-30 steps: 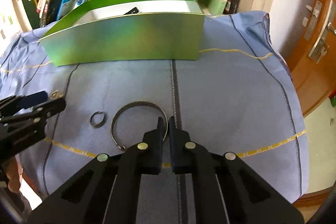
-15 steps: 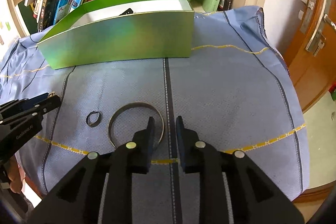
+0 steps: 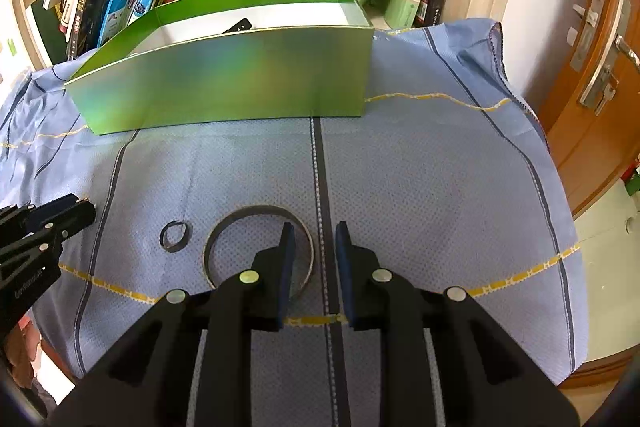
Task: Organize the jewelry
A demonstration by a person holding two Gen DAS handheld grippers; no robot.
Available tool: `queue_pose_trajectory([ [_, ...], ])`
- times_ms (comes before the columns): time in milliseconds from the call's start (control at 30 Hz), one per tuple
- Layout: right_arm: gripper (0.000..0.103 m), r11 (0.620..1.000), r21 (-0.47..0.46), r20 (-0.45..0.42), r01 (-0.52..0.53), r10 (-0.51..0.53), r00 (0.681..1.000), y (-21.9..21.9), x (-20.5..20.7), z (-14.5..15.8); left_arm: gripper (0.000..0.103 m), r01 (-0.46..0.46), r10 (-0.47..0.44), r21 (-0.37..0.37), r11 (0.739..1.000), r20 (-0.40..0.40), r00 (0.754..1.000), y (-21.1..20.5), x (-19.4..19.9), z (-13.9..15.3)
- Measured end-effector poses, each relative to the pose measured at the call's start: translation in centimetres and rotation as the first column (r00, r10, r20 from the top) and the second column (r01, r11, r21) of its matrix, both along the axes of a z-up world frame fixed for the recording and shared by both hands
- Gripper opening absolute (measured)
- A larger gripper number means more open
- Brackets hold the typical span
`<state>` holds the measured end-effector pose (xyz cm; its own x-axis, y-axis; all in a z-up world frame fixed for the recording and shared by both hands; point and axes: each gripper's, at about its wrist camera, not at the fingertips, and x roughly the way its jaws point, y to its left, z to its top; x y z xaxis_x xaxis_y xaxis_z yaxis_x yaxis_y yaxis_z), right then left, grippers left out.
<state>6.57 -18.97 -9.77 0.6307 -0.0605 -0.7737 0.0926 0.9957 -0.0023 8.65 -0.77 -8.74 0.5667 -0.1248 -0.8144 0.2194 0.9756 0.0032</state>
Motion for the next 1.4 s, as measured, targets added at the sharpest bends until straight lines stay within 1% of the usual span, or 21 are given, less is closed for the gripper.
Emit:
queue_pose_trajectory([
  [33,0.021,1.000,-0.002,0.001,-0.001,0.001,1.000,0.1,0.0,0.0,0.027,0.000,0.000,-0.001,1.000,-0.004,1.000,0.0,0.1,0.0],
  [100,0.021,1.000,-0.008,0.003,-0.001,0.001,1.000,0.2,0.1,0.0,0.035,0.002,-0.002,-0.009,1.000,-0.014,1.000,0.0,0.2,-0.2],
  [300,0.021,1.000,-0.024,0.010,-0.008,0.008,1.000,0.7,0.3,-0.1,0.036,0.011,-0.011,-0.006,1.000,-0.008,1.000,-0.2,0.2,-0.3],
  [333,0.021,1.000,-0.026,0.011,-0.009,0.009,1.000,0.7,0.3,-0.1,0.036,0.010,-0.010,-0.008,1.000,-0.008,1.000,-0.2,0.3,-0.3],
  [400,0.021,1.000,-0.024,0.013,-0.008,0.008,1.000,0.7,0.3,-0.1,0.025,0.003,-0.003,-0.006,1.000,-0.003,1.000,-0.1,0.3,-0.3],
  [500,0.020,1.000,-0.016,0.015,-0.008,0.008,1.000,0.7,0.2,-0.1,0.024,0.000,0.000,-0.008,1.000,-0.004,1.000,0.1,0.4,-0.3],
  [567,0.011,1.000,-0.005,0.015,-0.013,0.013,1.000,0.7,0.1,-0.1,0.024,-0.001,0.001,-0.006,1.000,-0.003,1.000,0.1,0.4,-0.3],
  [633,0.007,1.000,0.009,0.014,-0.008,0.008,1.000,0.4,0.0,-0.1,0.024,-0.009,0.009,-0.005,1.000,-0.002,1.000,0.2,0.4,-0.3],
  [767,0.005,0.998,0.058,0.005,0.017,-0.017,1.000,-0.7,-0.5,0.0,0.024,-0.012,0.012,0.001,1.000,0.000,1.000,0.3,0.5,-0.2],
  [867,0.005,0.998,0.060,-0.007,0.027,-0.027,1.000,-1.0,-1.0,0.2,0.024,-0.013,0.013,0.000,1.000,0.000,1.000,0.3,0.5,-0.2],
  [967,0.005,1.000,0.029,-0.021,0.009,-0.008,1.000,-0.6,-1.5,0.1,0.026,-0.013,0.013,0.008,1.000,0.002,1.000,0.3,0.4,-0.2],
  [1033,0.007,1.000,0.022,-0.019,-0.008,0.009,1.000,-0.3,-1.9,0.1,0.028,-0.016,0.016,0.010,1.000,0.003,1.000,0.4,0.4,-0.1],
  [1067,0.011,1.000,0.022,-0.018,-0.017,0.017,1.000,-0.2,-1.9,0.2,0.031,-0.018,0.018,0.009,1.000,0.003,1.000,0.4,0.4,-0.2],
  [1133,0.015,1.000,0.019,-0.017,-0.020,0.020,1.000,-0.1,-1.8,0.1,0.035,-0.022,0.022,0.007,1.000,0.001,1.000,0.4,0.4,-0.2],
  [1200,0.016,1.000,0.018,-0.020,-0.015,0.016,1.000,-0.1,-1.5,0.0,0.040,-0.021,0.021,0.006,1.000,-0.002,1.000,0.4,0.4,-0.2],
  [1400,0.016,1.000,-0.020,-0.013,-0.006,0.006,1.000,0.2,-0.7,0.0,0.041,-0.015,0.015,0.001,1.000,-0.004,1.000,0.2,0.4,-0.2],
])
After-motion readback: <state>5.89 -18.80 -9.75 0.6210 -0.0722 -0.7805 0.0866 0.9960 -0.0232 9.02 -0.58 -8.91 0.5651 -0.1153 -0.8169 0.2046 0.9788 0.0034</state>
